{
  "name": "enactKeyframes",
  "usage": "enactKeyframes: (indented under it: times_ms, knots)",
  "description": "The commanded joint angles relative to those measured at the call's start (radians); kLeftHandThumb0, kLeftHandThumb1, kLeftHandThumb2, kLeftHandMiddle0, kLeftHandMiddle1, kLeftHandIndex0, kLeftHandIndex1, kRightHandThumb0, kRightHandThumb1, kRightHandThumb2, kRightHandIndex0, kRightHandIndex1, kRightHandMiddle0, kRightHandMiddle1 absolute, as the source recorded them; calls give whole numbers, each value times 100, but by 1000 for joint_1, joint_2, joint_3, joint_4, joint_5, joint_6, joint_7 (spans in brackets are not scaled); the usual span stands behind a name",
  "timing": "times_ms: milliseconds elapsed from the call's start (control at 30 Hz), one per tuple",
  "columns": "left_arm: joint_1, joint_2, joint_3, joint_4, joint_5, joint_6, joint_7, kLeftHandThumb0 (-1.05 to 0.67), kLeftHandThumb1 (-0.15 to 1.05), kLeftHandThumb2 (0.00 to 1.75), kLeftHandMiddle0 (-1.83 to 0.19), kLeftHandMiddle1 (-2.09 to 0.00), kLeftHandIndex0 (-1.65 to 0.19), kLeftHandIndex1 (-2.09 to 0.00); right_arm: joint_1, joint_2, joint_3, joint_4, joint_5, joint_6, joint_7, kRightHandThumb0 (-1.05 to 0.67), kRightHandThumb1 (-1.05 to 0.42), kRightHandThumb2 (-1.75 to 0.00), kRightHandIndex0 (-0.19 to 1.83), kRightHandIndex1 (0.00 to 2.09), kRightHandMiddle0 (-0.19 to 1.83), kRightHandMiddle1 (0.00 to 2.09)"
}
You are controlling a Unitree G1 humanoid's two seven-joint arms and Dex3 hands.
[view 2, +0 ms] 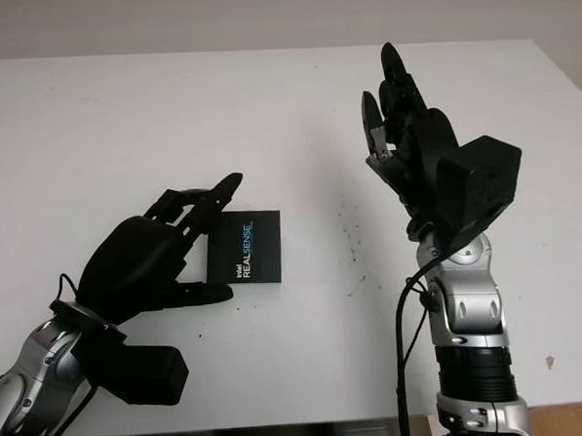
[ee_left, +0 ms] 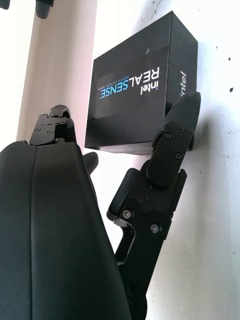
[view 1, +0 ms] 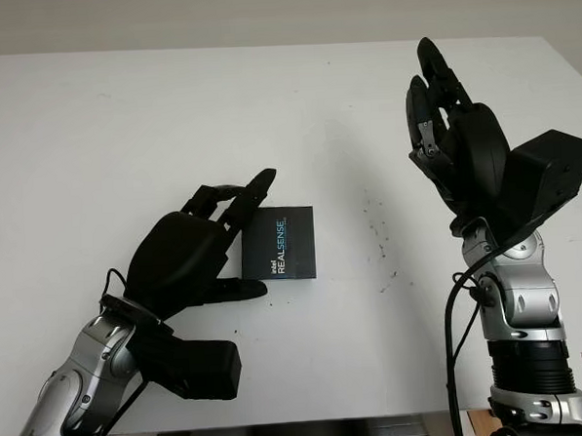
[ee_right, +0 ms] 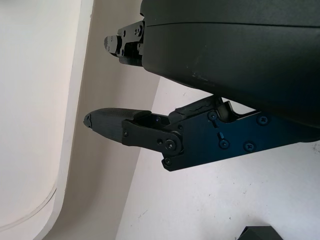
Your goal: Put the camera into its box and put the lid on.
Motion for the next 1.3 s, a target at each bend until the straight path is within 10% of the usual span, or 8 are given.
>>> enactKeyframes:
  times_ms: [0,167,333,867,1000,1267]
  knots:
    - [-15,-7,-9,-8,2,-3,13,-69,104,6,15,-105,-9,-19,9,2,-4,-24,5,-9,-2,-57,-105,-58,-4,5,4,0]
    - [-21,-3,-14,-3,15,-3,21,-68,104,5,17,-121,-11,-30,15,3,-5,-36,7,-5,0,-58,-105,-57,-4,5,4,0]
    - [-28,-4,-20,-3,38,6,29,-65,103,5,18,-145,14,-98,21,6,-5,-44,6,1,-5,-56,-105,-59,-4,5,3,0]
    - [-36,-41,-35,4,60,35,86,-52,104,12,19,-192,19,-165,31,11,-3,-43,1,-7,-14,-55,-105,-59,-3,6,5,0]
    - [-49,-40,-41,21,87,19,144,-35,105,37,-5,-209,18,-206,35,12,2,-38,-10,-20,-20,-56,-105,-59,-2,6,6,0]
    - [-87,-58,-56,70,110,8,229,-27,105,44,-41,-209,-2,-209,47,10,9,-40,-18,-28,-18,-58,-105,-58,-1,7,7,0]
